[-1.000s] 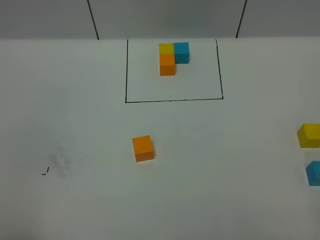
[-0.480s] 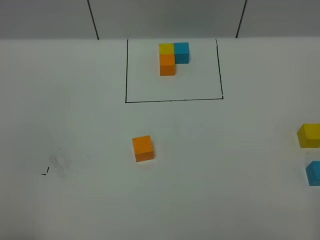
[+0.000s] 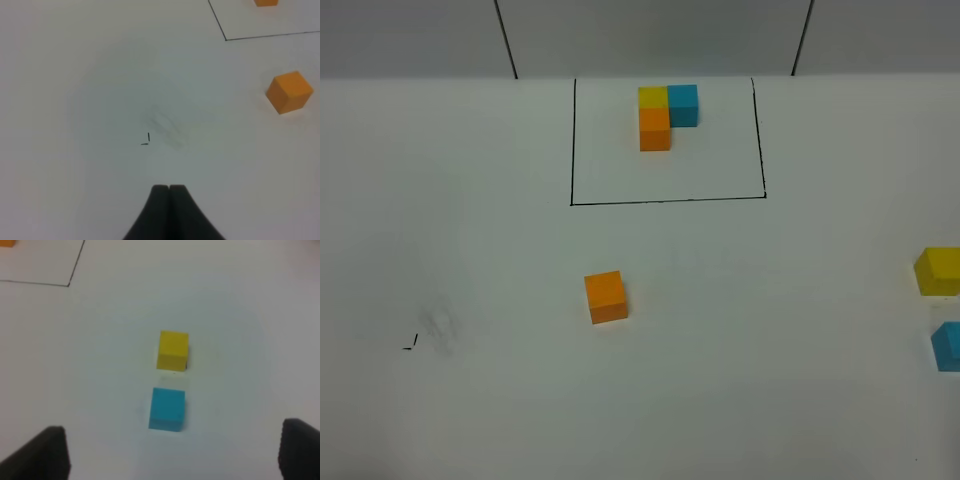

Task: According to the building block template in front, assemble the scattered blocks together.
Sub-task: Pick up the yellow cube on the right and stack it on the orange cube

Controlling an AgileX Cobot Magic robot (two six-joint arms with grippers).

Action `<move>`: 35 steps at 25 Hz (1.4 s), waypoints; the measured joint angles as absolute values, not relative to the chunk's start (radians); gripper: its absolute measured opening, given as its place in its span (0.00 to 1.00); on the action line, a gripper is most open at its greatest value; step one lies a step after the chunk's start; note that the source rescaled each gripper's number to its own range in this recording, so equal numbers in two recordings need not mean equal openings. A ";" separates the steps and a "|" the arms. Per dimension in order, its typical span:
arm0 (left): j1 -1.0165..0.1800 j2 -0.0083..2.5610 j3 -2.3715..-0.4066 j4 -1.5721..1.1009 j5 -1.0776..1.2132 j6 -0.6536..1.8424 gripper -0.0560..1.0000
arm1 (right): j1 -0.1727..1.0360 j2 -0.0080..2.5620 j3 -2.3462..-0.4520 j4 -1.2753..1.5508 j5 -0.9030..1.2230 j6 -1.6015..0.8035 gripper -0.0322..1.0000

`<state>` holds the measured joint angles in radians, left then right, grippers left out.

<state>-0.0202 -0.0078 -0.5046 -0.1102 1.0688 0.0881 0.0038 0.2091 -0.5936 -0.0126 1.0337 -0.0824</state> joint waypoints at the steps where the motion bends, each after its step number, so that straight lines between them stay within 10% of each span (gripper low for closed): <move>1: -0.020 -0.008 -0.505 -0.110 1.069 0.088 0.05 | 0.004 0.248 -0.605 -0.013 1.020 -0.085 0.95; 35: -0.020 -0.008 -0.505 -0.110 1.069 0.088 0.05 | 0.004 1.381 -0.698 -0.006 0.389 -0.103 0.94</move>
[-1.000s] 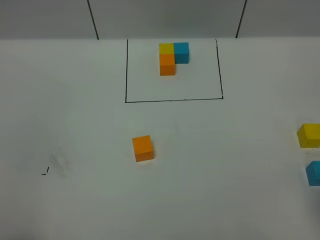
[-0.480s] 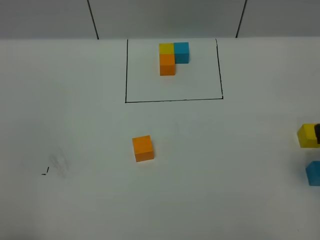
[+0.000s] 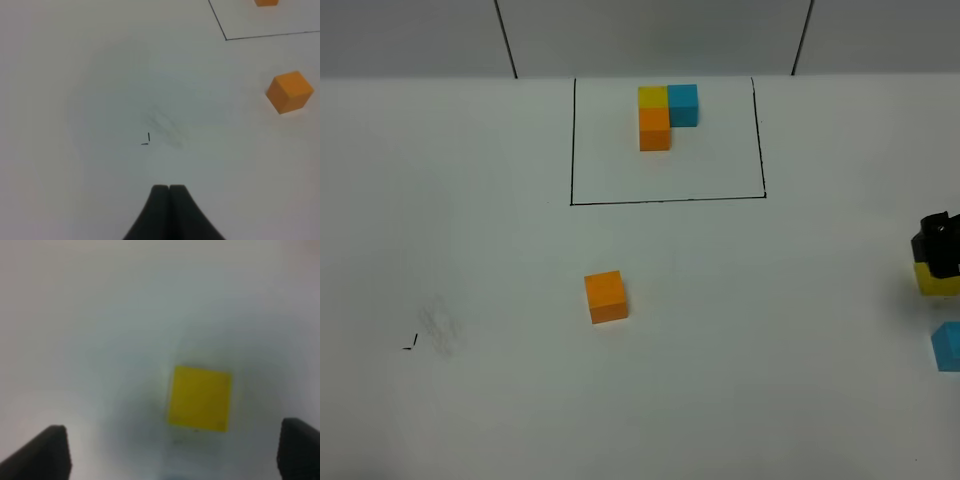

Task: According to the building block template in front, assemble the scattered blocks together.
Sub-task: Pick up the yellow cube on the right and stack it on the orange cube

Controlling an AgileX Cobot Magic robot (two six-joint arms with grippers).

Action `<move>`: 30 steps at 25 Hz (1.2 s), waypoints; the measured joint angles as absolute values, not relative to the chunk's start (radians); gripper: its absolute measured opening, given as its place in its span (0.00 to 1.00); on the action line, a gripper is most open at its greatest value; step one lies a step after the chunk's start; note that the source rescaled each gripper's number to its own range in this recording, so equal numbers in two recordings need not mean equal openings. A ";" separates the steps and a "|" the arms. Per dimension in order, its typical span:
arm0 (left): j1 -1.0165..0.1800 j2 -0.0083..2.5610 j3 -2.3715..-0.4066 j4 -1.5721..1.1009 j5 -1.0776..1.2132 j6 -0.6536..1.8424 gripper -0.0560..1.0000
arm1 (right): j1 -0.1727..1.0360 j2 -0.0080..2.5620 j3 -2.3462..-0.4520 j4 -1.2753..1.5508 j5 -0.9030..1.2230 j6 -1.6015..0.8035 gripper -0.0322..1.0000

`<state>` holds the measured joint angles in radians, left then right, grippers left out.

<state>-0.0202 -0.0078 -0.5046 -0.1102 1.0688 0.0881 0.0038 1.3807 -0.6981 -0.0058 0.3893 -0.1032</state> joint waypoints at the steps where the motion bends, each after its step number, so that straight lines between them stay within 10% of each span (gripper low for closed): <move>1: -0.020 -0.008 -0.505 -0.110 1.069 0.088 0.05 | 0.004 1.399 -0.698 -0.006 0.372 -0.103 0.94; 30: -0.020 -0.008 -0.505 -0.110 1.069 0.088 0.05 | -0.054 1.756 -0.730 -0.087 0.164 -0.085 0.94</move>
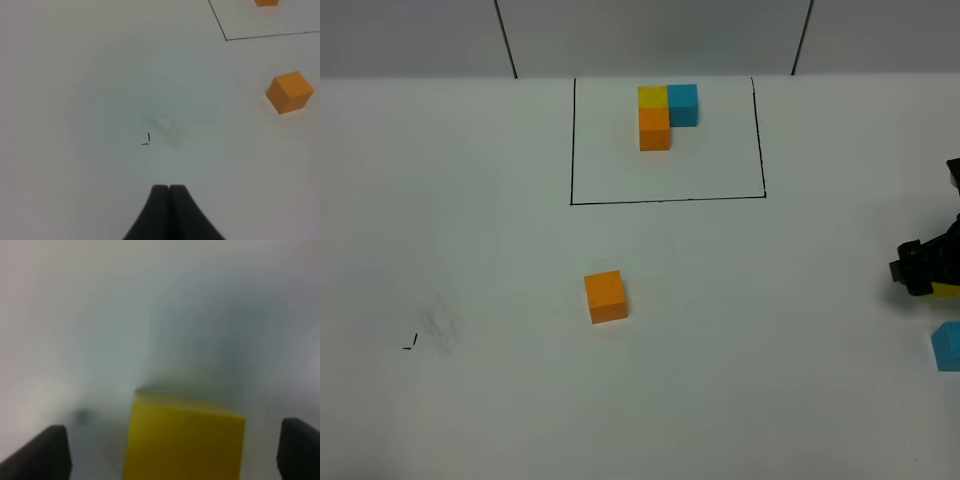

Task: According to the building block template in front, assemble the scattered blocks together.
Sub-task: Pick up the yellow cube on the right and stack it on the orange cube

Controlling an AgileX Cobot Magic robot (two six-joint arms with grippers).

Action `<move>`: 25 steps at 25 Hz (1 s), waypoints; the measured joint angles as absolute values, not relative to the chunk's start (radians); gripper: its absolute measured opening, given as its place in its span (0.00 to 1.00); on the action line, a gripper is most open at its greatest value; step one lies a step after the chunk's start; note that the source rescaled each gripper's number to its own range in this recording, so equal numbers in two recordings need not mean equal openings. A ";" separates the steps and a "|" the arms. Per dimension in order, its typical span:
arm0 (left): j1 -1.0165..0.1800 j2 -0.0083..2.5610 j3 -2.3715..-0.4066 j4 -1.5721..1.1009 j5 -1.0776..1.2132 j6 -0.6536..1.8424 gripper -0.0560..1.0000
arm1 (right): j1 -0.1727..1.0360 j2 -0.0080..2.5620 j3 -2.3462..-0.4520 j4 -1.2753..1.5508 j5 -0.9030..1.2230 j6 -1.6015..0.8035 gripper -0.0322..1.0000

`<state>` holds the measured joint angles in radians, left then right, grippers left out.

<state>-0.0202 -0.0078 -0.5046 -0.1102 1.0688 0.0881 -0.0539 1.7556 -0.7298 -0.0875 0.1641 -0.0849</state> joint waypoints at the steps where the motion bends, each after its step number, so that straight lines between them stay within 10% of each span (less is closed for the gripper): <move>1: -0.020 -0.008 -0.505 -0.110 1.069 0.088 0.05 | -0.054 1.764 -0.731 -0.087 0.164 -0.085 0.94; 6: -0.020 -0.008 -0.505 -0.110 1.069 0.088 0.05 | -0.054 1.783 -0.750 -0.105 0.154 -0.085 0.84; 10: -0.020 -0.008 -0.505 -0.110 1.069 0.088 0.05 | -0.054 1.796 -0.750 -0.111 0.148 -0.085 0.53; 25: -0.020 -0.008 -0.505 -0.110 1.069 0.088 0.05 | -0.054 1.810 -0.750 -0.111 0.074 -0.085 0.53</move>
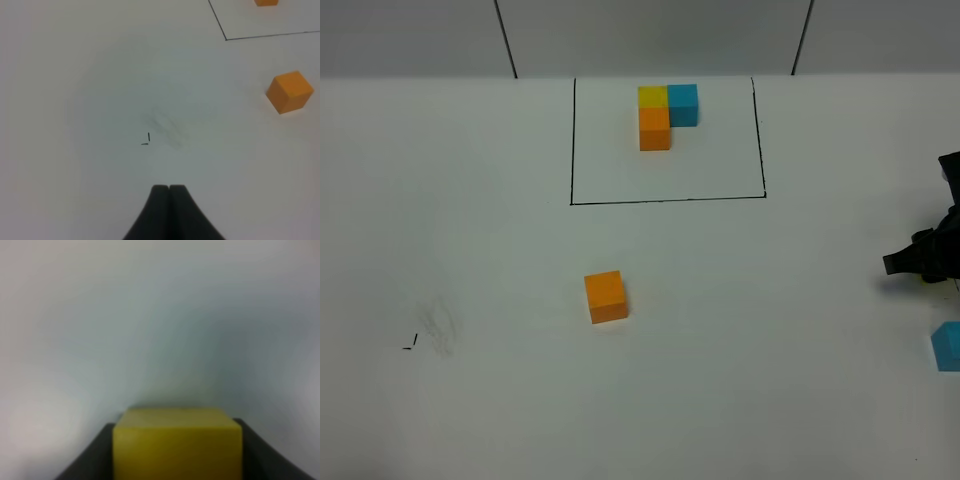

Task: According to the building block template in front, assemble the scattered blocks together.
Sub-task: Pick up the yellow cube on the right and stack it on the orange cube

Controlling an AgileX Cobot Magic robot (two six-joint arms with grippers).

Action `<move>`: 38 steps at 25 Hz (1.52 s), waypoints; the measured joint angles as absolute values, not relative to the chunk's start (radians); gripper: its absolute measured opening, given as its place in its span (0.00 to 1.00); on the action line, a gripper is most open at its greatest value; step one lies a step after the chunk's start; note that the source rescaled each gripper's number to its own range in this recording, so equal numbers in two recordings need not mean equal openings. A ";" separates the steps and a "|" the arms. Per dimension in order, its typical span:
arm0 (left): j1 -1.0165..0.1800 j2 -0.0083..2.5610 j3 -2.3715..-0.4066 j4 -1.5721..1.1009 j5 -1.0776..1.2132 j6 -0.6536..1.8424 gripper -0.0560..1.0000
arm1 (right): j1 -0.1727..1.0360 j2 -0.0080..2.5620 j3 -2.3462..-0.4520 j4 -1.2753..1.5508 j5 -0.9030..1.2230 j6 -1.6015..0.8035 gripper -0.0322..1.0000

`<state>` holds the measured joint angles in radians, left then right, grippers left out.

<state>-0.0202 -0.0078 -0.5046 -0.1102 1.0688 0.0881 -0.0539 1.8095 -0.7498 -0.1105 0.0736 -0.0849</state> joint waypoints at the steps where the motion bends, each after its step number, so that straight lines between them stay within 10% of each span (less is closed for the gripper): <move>1: -0.020 -0.008 -0.505 -0.110 1.069 0.088 0.05 | -0.054 1.810 -0.750 -0.110 0.074 -0.085 0.53; 38: -0.020 -0.008 -0.505 -0.110 1.069 0.088 0.05 | 0.223 1.432 -0.947 0.060 0.563 -0.058 0.53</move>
